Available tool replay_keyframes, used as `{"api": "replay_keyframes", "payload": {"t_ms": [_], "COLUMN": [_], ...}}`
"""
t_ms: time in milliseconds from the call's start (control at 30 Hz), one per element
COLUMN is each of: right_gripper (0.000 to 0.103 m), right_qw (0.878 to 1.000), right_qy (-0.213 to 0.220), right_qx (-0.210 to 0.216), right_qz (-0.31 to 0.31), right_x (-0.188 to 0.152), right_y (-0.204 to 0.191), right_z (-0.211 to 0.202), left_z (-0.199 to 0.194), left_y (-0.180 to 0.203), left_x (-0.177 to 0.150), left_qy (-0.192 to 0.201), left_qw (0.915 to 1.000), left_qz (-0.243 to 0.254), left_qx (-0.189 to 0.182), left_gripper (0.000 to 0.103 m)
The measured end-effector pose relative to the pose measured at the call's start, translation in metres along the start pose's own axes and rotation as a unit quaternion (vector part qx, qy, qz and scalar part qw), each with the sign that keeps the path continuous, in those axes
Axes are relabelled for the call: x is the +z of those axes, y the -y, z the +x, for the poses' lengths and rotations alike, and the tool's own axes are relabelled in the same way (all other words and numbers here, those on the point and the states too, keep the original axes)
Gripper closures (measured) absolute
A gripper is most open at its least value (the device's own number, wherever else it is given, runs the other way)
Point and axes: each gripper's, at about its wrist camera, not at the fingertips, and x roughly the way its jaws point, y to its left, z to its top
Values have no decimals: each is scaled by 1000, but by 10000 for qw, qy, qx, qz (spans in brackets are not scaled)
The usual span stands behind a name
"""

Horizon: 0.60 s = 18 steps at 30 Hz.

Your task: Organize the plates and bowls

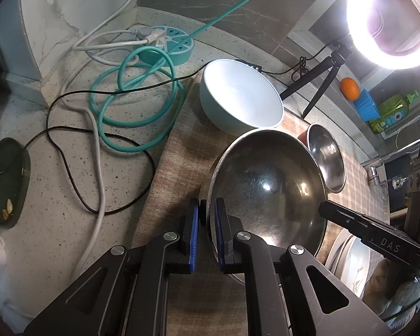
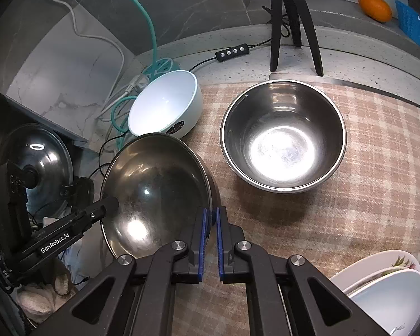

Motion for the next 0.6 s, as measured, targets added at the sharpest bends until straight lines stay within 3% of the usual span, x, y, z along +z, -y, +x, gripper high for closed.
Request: {"api": "replay_keyframes", "payload": {"t_ms": [600], "right_gripper": [96], "right_qw": [10000], "right_qy": [92], "right_qx": [21], "right_qz": [1], "right_x": [-30], "right_y": [10], "right_z": [-39], "left_z": [-10], "left_y": [24], "left_x": [-22], "left_qy": [-60], "left_qw": [9996], "left_qz": [238], "left_qx": [-145], "left_gripper": [94]}}
